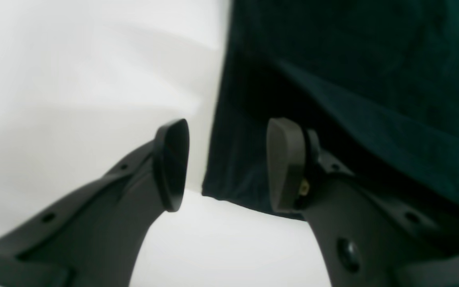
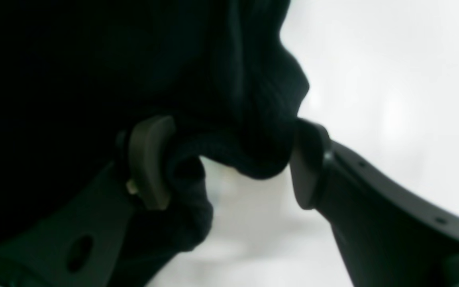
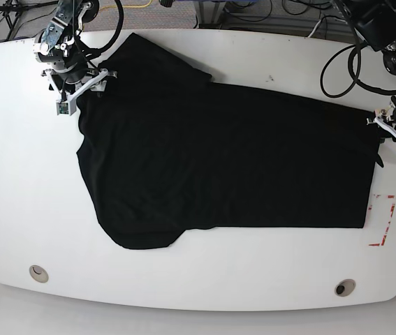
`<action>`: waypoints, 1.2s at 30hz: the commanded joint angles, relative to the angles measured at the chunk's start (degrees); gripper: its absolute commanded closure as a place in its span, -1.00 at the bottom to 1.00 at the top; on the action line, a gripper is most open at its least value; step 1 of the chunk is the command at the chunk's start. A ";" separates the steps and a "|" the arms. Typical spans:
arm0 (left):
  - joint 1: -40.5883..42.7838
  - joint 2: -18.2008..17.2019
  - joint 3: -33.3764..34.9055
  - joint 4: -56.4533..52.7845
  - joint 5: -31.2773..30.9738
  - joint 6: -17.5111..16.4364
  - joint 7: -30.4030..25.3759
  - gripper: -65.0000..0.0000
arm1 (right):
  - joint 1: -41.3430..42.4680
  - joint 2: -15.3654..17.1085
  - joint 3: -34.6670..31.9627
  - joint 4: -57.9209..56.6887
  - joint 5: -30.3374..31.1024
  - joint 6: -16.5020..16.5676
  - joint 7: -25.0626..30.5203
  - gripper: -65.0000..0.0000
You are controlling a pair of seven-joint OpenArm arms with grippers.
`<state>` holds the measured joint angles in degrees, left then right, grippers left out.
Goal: Fold the T-shirt properly
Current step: 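Grasp the shirt edge with both grippers at its two corners, then pull the held shirt edge toward the robot with both grippers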
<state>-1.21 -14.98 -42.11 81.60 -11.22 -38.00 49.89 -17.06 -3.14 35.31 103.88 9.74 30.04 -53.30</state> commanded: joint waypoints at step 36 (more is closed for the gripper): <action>9.70 5.09 2.94 5.83 -1.04 -0.02 -3.25 0.08 | 0.31 16.28 -0.01 -6.86 5.52 0.33 -0.11 0.83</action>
<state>8.64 -9.78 -39.22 85.01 -12.71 -38.17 45.67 -17.02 12.40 35.00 96.25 16.03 30.89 -53.15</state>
